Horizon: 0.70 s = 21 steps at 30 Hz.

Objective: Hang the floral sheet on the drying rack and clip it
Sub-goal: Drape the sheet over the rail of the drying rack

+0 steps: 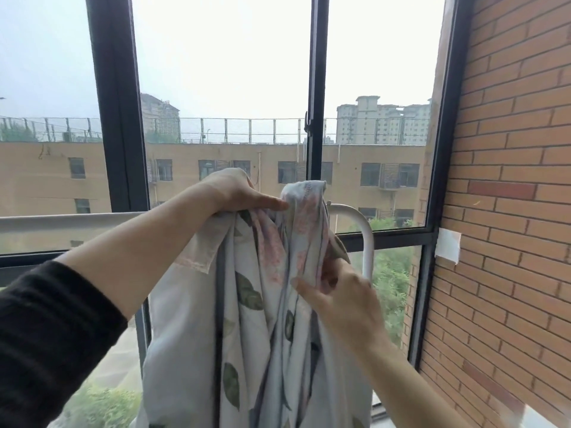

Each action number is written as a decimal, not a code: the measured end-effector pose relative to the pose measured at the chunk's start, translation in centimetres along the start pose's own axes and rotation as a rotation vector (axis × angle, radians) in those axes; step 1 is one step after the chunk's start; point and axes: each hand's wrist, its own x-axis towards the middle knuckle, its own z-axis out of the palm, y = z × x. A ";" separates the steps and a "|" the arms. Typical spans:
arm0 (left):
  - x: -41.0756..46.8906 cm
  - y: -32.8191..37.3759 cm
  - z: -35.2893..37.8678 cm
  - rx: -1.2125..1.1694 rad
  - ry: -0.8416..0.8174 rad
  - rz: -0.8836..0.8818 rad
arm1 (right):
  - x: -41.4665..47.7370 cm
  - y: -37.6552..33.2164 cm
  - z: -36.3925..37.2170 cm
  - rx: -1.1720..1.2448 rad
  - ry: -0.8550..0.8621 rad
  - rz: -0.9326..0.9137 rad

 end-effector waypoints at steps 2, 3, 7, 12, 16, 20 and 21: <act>-0.2 -0.2 -0.1 0.005 -0.003 0.003 | -0.2 0.1 1.0 -0.059 -0.114 0.077; -0.3 -0.2 -0.2 0.012 -0.003 0.001 | -0.1 0.1 1.3 -0.011 -0.135 0.072; -0.7 -0.5 -0.4 0.020 0.006 -0.002 | 0.5 0.0 1.3 0.415 -0.230 0.031; -1.1 -1.4 -0.9 -0.010 0.015 0.012 | 2.5 -0.5 -2.3 1.467 -0.360 0.292; -1.7 -1.6 -1.2 -0.043 0.021 0.001 | 6.4 -3.4 -4.2 1.395 -0.403 0.206; -2.5 -2.7 -1.9 -0.112 0.036 -0.013 | 10.7 -8.6 -5.1 1.244 -0.329 0.099; -2.9 -3.1 -2.2 -0.114 0.050 -0.012 | 11.6 -9.8 -5.5 1.230 -0.330 0.060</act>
